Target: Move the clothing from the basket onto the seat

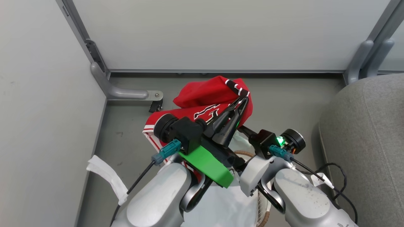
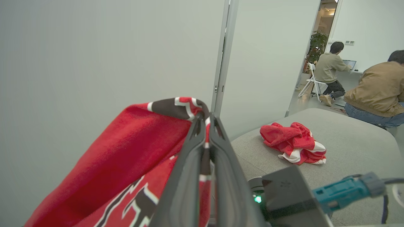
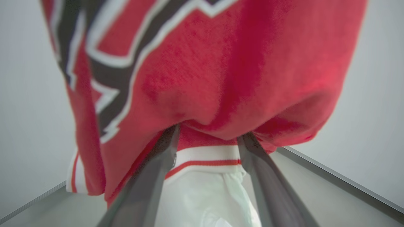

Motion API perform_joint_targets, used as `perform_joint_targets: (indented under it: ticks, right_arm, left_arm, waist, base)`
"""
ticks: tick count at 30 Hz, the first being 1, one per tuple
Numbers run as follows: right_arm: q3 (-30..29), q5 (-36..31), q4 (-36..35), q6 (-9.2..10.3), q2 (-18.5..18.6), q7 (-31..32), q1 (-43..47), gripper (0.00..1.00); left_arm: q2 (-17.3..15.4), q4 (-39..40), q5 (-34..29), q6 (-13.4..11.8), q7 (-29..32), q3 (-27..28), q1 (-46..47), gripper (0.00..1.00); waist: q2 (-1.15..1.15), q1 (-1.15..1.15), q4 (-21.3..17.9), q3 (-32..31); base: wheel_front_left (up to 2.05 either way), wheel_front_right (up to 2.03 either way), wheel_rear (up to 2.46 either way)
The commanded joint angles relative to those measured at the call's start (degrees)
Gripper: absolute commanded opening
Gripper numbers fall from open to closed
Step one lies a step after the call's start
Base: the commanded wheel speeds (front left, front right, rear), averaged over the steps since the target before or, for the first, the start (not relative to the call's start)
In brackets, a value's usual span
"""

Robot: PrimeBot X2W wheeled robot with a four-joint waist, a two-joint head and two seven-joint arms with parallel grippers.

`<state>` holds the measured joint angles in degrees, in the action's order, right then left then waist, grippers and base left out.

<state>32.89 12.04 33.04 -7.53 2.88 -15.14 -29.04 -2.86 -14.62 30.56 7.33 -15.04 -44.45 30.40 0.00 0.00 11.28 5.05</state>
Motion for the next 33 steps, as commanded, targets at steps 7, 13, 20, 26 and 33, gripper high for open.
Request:
perform_joint_targets:
  ticks: [7,13,20,26,33]
  right_arm:
    - [-0.99,1.11,-0.59,0.08,0.19,-0.01,-0.87,0.00]
    - [-1.17,0.94,-0.51,0.08,0.17,-0.01,0.26,0.00]
    - [-0.90,1.20,-0.36,0.08,0.17,-0.01,0.19,0.00]
    - [-1.55,1.01,-0.79,0.08,0.18,-0.01,0.49,0.00]
    - [-4.86,0.29,-6.39,0.08,0.17,-0.02,2.50,0.00]
  left_arm:
    - [-0.15,0.02,0.15,0.20,-0.20,-0.07,1.04,0.00]
    - [-0.15,-0.66,-0.34,0.20,-0.20,0.97,0.55,0.00]
    - [-0.15,-0.87,-0.68,0.20,-0.20,1.45,0.44,0.00]
    - [-0.15,-1.12,-0.53,0.20,-0.20,2.53,-0.38,0.00]
    - [-0.14,-3.75,-3.31,-0.80,-0.10,5.51,-1.16,1.00]
  waist:
    - [0.00,0.00,0.45,0.03]
    - [0.00,0.00,-0.25,0.05]
    - [0.00,0.00,-1.13,0.10]
    - [0.00,0.00,-1.86,0.22]
    - [0.00,0.00,-7.70,1.08]
  base:
    - [0.00,0.00,0.00]
    - [0.00,0.00,0.00]
    - [0.00,0.00,0.00]
    - [0.00,0.00,0.00]
    - [0.00,0.00,0.00]
